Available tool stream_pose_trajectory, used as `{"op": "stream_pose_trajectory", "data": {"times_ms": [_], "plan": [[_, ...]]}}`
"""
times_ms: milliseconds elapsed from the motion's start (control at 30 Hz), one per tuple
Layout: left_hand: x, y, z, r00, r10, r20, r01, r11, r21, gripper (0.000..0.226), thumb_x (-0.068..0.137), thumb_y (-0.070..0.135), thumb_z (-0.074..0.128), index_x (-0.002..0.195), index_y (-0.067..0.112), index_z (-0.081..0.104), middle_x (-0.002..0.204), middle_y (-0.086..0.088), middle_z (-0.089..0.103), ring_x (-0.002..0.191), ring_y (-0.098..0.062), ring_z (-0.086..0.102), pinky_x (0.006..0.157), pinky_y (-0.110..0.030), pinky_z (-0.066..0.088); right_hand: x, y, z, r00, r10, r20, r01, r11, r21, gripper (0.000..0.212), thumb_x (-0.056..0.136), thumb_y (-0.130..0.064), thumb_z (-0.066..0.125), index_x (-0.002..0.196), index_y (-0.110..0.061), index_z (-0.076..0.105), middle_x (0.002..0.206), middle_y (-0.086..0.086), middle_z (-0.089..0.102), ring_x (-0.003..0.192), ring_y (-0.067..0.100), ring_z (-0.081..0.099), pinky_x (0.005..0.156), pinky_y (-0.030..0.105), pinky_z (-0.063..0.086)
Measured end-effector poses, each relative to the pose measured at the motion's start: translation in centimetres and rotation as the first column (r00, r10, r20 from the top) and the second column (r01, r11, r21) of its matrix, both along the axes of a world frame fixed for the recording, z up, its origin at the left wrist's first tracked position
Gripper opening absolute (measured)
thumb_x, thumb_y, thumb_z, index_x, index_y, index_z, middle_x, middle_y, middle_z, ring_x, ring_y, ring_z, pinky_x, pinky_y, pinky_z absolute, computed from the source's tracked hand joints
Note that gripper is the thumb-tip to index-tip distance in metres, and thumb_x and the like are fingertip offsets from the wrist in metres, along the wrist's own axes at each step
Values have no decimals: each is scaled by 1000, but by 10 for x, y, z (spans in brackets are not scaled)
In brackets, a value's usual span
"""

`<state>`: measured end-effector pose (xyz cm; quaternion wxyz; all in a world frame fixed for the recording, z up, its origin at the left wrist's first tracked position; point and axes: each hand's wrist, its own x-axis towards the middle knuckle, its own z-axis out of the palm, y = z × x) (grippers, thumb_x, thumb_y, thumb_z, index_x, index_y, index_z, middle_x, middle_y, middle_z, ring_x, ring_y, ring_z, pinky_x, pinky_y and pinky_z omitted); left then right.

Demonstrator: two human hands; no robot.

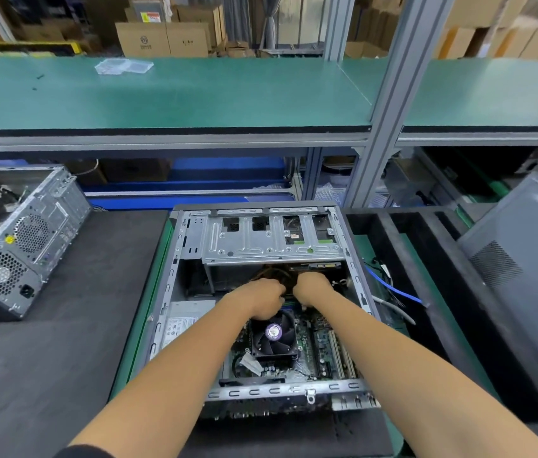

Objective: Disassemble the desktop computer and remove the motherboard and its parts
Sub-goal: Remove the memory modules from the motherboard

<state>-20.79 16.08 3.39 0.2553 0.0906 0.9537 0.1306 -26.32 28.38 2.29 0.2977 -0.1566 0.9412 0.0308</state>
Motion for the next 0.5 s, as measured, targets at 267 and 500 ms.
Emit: {"op": "stream_pose_trajectory", "data": {"times_ms": [267, 500], "plan": [[-4, -3, -10, 999, 33, 20, -34, 999, 5, 26, 94, 23, 40, 110, 12, 57, 120, -14, 59, 102, -28, 53, 78, -33, 41, -9, -7, -16, 993, -115, 28, 117, 988, -96, 34, 101, -16, 32, 125, -3, 53, 125, 16, 59, 110, 31, 57, 76, 33, 42], [-4, 1, -9, 992, 38, -117, -52, 991, -121, 30, 92, 16, 43, 116, 9, 60, 119, -14, 61, 107, -31, 57, 86, -40, 50, -10, -13, -21, 985, -174, -6, 172, 977, -127, 33, 101, -17, 37, 124, -3, 56, 125, 15, 60, 109, 31, 59, 73, 31, 42]]}}
